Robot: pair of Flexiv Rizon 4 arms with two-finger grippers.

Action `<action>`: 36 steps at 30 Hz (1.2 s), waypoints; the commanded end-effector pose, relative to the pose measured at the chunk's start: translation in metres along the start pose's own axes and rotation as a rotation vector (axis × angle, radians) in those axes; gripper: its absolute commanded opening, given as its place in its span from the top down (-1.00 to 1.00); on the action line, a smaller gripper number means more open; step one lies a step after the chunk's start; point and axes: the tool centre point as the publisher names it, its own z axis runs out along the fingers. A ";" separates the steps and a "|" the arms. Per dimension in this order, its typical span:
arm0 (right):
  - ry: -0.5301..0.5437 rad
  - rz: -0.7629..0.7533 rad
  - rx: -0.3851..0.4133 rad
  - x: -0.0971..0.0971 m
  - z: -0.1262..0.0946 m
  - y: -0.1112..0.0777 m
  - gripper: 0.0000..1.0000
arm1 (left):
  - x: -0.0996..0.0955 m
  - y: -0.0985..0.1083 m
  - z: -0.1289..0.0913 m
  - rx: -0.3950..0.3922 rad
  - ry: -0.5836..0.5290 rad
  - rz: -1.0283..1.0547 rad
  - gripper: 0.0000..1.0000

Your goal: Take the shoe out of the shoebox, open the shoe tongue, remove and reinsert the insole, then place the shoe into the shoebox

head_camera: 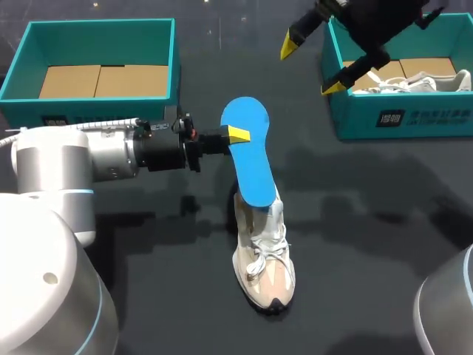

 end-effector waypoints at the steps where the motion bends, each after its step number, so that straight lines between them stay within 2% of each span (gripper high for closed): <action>1: 0.409 -0.003 0.006 -0.009 0.006 0.003 -1.00 | -0.001 0.000 0.000 0.000 0.001 0.000 1.00; 11: 0.509 -0.002 0.016 -0.027 0.019 0.011 -1.00 | -0.001 0.000 0.000 0.000 0.001 0.000 1.00; 21: 0.577 0.035 0.011 -0.048 0.027 0.001 -1.00 | -0.001 0.000 0.000 0.000 0.001 0.000 1.00; 36: 0.598 0.030 0.003 -0.055 0.039 0.000 -1.00 | -0.001 0.000 0.000 0.000 0.001 0.000 1.00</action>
